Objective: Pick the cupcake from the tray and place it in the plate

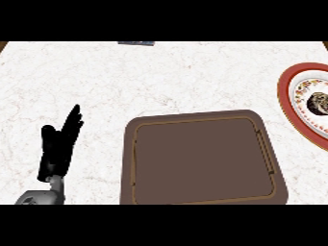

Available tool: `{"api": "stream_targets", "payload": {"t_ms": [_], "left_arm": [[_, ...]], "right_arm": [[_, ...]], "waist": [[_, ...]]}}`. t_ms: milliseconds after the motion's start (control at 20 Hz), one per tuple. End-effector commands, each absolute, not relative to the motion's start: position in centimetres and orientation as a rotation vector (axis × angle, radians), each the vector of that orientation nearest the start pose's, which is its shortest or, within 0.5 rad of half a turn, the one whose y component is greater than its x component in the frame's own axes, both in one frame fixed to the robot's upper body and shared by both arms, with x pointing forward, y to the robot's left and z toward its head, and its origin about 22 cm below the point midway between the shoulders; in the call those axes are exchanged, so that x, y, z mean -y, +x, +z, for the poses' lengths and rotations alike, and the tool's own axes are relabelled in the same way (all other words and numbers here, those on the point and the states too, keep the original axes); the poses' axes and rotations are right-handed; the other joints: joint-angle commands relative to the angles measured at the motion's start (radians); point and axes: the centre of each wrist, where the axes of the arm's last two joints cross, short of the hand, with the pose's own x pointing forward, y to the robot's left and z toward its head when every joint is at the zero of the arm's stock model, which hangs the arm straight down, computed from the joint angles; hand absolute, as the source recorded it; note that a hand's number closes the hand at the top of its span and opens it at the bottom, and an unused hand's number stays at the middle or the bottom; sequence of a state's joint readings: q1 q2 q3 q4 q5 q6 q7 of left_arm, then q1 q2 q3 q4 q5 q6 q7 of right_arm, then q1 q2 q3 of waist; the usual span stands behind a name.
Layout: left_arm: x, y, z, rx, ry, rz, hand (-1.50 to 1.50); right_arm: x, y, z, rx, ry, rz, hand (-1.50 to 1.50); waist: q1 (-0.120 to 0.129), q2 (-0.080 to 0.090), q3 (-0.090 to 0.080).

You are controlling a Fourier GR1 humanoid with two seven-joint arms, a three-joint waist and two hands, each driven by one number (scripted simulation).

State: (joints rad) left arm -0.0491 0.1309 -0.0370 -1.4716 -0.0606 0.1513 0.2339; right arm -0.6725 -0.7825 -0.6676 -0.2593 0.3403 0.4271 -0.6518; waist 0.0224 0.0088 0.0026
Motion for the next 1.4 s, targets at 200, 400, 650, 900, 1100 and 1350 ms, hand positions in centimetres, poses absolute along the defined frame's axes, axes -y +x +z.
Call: {"api": "stream_targets", "payload": {"t_ms": [200,400,650,900,1100,1350], "left_arm": [[-23.3,24.8,-1.5,1.305,0.239,-0.053,0.0],[-23.2,25.4,-1.3,1.307,0.227,-0.06,0.0],[-25.0,25.7,0.1,1.31,0.221,-0.043,0.0],[-24.4,25.9,-1.9,1.299,0.216,-0.062,0.0],[-24.6,26.3,0.0,1.297,0.233,-0.055,0.0],[-22.6,26.3,-0.7,1.306,0.199,-0.054,0.0]], "right_arm": [[51.2,31.3,5.6,1.661,-0.425,0.164,-1.5],[51.9,29.6,4.2,1.602,-0.486,0.153,-1.5],[51.9,30.3,5.2,1.597,-0.532,0.114,-1.5],[53.1,28.8,5.0,1.588,-0.571,0.149,-1.5],[54.9,27.5,6.2,1.552,-0.597,0.142,-1.5],[53.6,26.9,3.2,1.562,-0.635,0.112,-1.5]], "waist": [[-0.001,-0.002,-0.001],[0.005,0.003,0.001],[0.013,0.004,0.001],[0.007,0.006,0.001],[0.007,0.004,0.002],[0.01,0.007,0.003]]}}
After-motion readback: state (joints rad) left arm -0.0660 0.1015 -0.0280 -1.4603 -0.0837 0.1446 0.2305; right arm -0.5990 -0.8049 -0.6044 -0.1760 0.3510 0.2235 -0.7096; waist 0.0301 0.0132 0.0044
